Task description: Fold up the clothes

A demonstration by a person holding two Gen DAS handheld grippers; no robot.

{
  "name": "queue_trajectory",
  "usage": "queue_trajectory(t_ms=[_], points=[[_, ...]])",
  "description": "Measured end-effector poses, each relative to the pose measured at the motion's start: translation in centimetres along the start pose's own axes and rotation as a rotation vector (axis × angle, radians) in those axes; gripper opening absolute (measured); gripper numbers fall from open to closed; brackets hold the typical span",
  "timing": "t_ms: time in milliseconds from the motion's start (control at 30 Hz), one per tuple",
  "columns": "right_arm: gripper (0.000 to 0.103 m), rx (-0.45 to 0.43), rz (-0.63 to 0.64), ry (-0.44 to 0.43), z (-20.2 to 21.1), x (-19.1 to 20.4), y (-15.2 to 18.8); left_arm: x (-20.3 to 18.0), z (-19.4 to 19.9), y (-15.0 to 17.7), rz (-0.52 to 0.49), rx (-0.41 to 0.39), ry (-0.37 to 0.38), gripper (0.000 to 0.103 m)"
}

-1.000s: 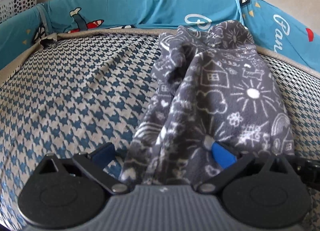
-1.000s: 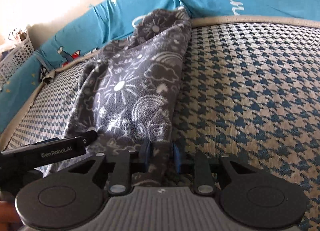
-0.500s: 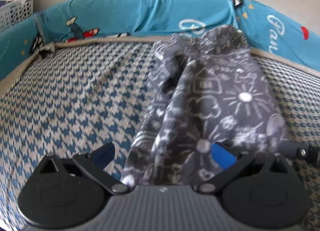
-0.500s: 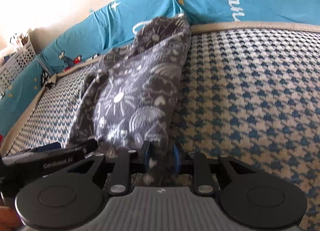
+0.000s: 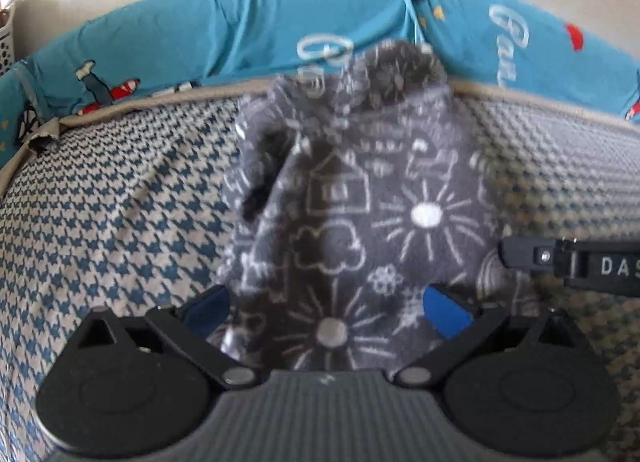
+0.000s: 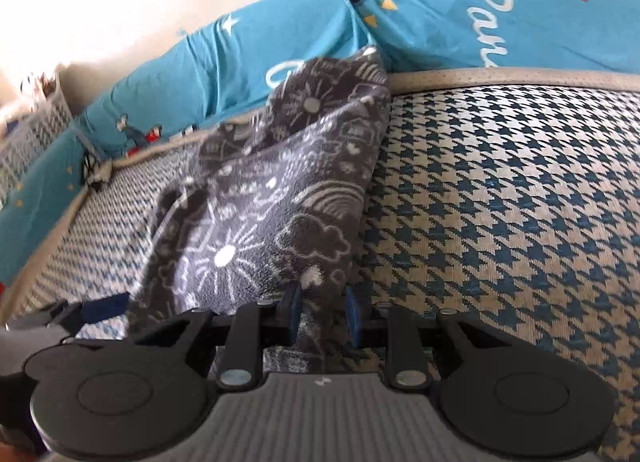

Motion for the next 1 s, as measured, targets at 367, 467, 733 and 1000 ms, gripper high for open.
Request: queue_trajectory(t_ms=[367,467,733,1000], points=[[0.023,0.049,0.032,0.023,-1.7,0.1,-0.1,0.1,-1.7,0.8,0.017,0.024,0.014,0.103],[0.023,0.055,0.034,0.020,-1.7,0.1,-0.3,0.0,-1.9,0.8,0.020,0.024,0.018,0.103],[0.023,-0.057,-0.053,-0.059,0.2,-1.7,-4.0,1.0,-0.7,0.4,0.069,0.024,0.038,0.103],[0.026,-0.099,-0.159,-0.106,-2.2,-3.9,-7.8,1.9,0.7,-0.7,0.129,-0.080,0.027,0.103]])
Point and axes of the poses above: each gripper's, at about its wrist camera, not at the fingertips, and z roughly against the way its jaws point, x to its left, y to its underside, the point moved 5 cm from there along -z, roughly the way its jaws point, and after that the axes turned 3 degrees about x, right-handed, at the moved point
